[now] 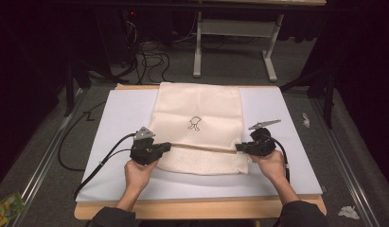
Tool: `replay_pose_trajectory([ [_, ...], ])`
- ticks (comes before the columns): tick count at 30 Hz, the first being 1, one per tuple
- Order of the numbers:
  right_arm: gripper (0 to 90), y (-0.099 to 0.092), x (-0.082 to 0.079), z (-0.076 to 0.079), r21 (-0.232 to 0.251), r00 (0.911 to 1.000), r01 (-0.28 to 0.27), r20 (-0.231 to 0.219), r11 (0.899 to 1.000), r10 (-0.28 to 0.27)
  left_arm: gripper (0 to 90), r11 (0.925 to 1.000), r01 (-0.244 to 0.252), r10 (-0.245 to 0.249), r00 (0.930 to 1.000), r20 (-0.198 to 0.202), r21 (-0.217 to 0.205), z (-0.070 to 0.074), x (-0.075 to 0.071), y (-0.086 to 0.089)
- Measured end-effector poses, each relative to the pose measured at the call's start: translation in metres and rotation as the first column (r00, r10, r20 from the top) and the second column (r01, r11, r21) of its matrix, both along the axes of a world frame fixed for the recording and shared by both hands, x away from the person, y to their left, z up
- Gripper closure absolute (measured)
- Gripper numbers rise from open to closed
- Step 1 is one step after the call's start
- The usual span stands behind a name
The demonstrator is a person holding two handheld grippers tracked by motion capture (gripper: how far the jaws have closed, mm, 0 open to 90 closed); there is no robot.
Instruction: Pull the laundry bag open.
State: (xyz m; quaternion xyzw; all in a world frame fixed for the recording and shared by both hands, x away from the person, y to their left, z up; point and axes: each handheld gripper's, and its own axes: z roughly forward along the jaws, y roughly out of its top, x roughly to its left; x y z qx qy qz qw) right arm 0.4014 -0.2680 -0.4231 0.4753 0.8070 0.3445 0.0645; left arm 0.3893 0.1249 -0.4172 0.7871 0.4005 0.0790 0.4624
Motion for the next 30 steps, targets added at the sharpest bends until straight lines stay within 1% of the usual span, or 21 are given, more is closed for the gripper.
replay_pose_trajectory([
  [8,85.4,0.0,0.0,0.0,0.001,1.0,0.003,0.007,1.0,-0.003,87.5,1.0,-0.006,0.006,1.0,-0.001,-0.007,0.0,0.0,0.002],
  [11,85.5,0.0,0.0,0.0,-0.005,0.9999,0.007,0.01,1.0,-0.007,87.6,0.9999,-0.016,0.016,0.9999,0.006,0.003,0.0,-0.001,0.004],
  [15,85.5,-0.003,-0.001,0.001,-0.005,0.9998,0.015,0.012,1.0,-0.015,87.6,0.9996,-0.027,0.027,0.9996,0.0,-0.01,0.001,-0.001,0.011],
  [18,85.5,-0.004,-0.001,0.001,-0.004,0.9995,0.021,0.023,1.0,-0.021,87.5,0.9993,-0.036,0.036,0.9994,0.003,-0.012,0.002,-0.002,0.014],
  [21,85.5,-0.003,-0.001,0.001,-0.018,0.9992,0.027,0.031,0.999,-0.026,87.6,0.9986,-0.045,0.045,0.999,0.003,-0.027,0.004,-0.001,0.016],
  [24,85.5,-0.004,0.0,0.001,-0.005,0.9984,0.037,0.043,0.999,-0.037,87.6,0.9982,-0.049,0.049,0.9988,0.004,-0.035,0.005,-0.001,0.016],
  [28,85.5,-0.004,0.0,0.002,-0.01,0.9969,0.052,0.06,0.999,-0.051,87.6,0.9982,-0.054,0.054,0.9984,0.013,-0.026,0.004,-0.002,0.016],
  [30,85.5,-0.005,0.0,0.002,-0.011,0.9965,0.059,0.06,0.998,-0.058,87.6,0.9984,-0.05,0.051,0.9986,0.014,-0.025,0.003,-0.003,0.016],
])
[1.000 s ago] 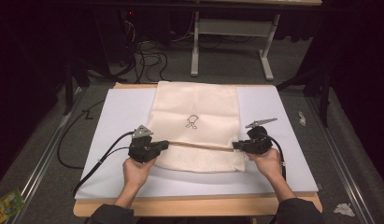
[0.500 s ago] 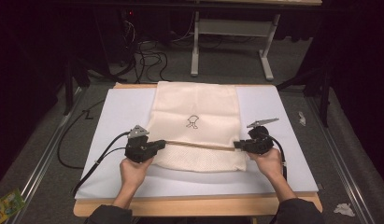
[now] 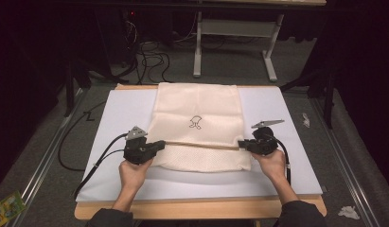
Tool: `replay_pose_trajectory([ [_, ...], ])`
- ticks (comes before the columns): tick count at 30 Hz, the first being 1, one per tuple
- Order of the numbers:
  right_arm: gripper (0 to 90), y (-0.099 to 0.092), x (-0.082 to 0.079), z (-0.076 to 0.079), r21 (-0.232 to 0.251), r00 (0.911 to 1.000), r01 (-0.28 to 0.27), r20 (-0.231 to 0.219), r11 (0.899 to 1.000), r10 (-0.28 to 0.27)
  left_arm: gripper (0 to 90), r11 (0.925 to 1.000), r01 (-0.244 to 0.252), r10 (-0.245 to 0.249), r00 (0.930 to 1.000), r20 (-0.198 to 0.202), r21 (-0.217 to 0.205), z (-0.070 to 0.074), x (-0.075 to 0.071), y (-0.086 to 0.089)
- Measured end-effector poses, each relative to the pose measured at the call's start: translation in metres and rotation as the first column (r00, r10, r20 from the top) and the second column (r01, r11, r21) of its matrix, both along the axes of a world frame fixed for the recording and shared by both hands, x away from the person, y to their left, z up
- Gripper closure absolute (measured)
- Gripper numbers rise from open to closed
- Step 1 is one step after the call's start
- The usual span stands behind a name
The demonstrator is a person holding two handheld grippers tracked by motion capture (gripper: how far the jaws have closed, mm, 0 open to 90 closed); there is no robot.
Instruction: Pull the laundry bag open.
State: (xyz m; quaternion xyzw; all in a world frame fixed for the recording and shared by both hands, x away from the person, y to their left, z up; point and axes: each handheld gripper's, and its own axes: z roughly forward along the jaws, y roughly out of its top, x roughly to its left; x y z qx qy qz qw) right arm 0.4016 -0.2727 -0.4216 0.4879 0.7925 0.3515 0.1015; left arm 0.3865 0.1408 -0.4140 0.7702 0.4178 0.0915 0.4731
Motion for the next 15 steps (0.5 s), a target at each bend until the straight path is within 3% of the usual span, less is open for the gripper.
replay_pose_trajectory([
  [7,85.4,0.003,0.0,-0.001,-0.036,0.9999,0.001,0.017,0.999,0.0,87.6,0.9999,-0.009,0.009,0.9999,0.012,0.013,0.003,-0.007,0.003],
  [9,85.4,0.002,0.0,-0.002,-0.032,0.9999,0.002,0.012,0.999,-0.002,87.6,0.9999,-0.008,0.008,0.9999,0.007,-0.007,0.003,-0.009,0.006],
  [15,85.4,0.001,0.0,0.0,-0.026,0.9998,0.013,0.018,1.0,-0.013,87.6,0.9998,-0.019,0.019,0.9996,0.019,0.003,0.005,-0.01,0.01],
])
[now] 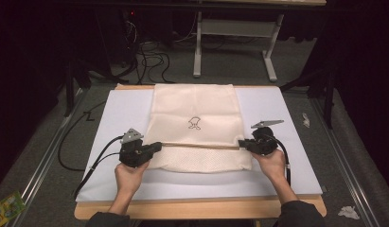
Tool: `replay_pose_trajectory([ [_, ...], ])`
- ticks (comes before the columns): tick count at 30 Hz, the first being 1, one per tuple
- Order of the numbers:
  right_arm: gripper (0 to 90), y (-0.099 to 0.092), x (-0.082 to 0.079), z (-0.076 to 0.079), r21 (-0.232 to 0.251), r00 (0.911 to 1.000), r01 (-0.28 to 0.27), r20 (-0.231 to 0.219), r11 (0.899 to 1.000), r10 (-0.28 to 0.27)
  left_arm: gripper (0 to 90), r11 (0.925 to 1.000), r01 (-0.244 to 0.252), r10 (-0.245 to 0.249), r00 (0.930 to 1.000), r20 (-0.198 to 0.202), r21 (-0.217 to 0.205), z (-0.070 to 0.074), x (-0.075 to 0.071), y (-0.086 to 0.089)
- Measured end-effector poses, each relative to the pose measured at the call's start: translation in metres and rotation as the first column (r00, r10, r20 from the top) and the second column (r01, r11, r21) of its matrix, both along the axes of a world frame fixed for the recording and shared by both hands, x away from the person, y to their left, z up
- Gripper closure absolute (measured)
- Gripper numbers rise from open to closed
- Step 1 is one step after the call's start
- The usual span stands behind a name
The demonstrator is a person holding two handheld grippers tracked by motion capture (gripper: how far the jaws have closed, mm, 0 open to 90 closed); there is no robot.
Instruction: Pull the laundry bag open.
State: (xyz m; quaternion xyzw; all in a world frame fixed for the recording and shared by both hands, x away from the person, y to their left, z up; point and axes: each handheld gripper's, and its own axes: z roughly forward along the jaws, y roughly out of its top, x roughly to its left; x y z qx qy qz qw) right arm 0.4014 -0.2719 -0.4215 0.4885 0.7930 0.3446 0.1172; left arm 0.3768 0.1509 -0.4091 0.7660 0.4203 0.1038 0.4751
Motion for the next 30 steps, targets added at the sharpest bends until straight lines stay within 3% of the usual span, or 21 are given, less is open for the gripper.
replay_pose_trajectory([
  [5,85.4,-0.003,-0.001,0.001,0.021,0.9999,-0.009,0.01,1.0,0.009,87.6,0.9999,-0.014,0.014,0.9998,-0.016,-0.004,-0.001,0.001,0.007],
  [25,85.3,-0.007,-0.005,0.004,0.012,0.9997,0.016,0.019,1.0,-0.016,87.6,0.9978,-0.062,0.061,0.9981,-0.002,-0.023,0.004,-0.004,0.031],
  [30,85.3,-0.008,-0.004,0.005,0.015,0.9995,0.011,0.028,1.0,-0.012,87.6,0.9972,-0.075,0.075,0.9972,0.003,-0.007,0.005,-0.006,0.035],
])
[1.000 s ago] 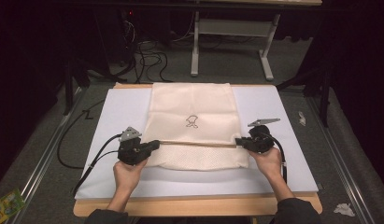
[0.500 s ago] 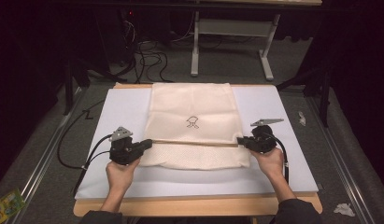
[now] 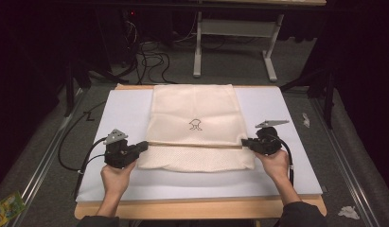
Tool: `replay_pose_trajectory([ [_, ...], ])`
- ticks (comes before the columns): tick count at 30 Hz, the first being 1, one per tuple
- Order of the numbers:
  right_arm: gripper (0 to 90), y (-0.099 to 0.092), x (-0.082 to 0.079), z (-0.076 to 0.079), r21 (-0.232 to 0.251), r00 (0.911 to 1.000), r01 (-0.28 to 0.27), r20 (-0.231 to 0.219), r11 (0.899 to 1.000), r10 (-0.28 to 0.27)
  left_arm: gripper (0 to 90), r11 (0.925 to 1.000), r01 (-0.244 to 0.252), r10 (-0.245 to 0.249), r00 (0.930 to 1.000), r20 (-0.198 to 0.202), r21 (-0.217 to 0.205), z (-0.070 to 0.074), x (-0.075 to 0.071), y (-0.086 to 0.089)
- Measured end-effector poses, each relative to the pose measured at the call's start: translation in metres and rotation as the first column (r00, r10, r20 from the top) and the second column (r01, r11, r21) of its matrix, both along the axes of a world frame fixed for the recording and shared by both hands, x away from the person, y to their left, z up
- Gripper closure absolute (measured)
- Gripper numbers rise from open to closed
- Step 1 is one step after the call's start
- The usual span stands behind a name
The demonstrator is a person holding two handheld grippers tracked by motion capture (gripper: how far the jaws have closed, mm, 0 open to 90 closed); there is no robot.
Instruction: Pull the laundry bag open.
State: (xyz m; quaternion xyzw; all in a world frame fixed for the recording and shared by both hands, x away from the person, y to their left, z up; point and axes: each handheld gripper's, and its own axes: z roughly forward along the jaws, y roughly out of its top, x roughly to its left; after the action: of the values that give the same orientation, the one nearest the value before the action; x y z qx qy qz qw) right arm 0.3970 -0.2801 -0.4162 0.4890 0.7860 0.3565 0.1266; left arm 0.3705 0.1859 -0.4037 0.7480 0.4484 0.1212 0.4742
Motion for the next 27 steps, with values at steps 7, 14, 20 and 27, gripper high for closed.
replay_pose_trajectory([
  [7,85.3,0.0,-0.003,0.001,0.022,0.9999,-0.006,0.009,1.0,0.006,87.6,0.9996,-0.01,0.011,0.9996,0.027,-0.026,-0.004,-0.01,0.006],
  [14,85.4,0.0,-0.007,0.002,0.028,0.9999,-0.001,0.014,1.0,0.001,87.6,0.9979,-0.041,0.041,0.9991,0.012,-0.05,-0.007,-0.01,0.022],
  [20,85.4,0.002,-0.008,0.001,0.02,0.9999,-0.003,0.014,1.0,0.003,87.6,0.9984,-0.056,0.055,0.9982,0.025,0.011,-0.009,-0.008,0.019],
  [27,85.4,0.002,-0.011,-0.003,0.005,0.9999,0.0,0.016,1.0,0.0,87.6,0.9975,-0.057,0.056,0.9981,0.024,0.042,-0.011,-0.007,0.019],
])
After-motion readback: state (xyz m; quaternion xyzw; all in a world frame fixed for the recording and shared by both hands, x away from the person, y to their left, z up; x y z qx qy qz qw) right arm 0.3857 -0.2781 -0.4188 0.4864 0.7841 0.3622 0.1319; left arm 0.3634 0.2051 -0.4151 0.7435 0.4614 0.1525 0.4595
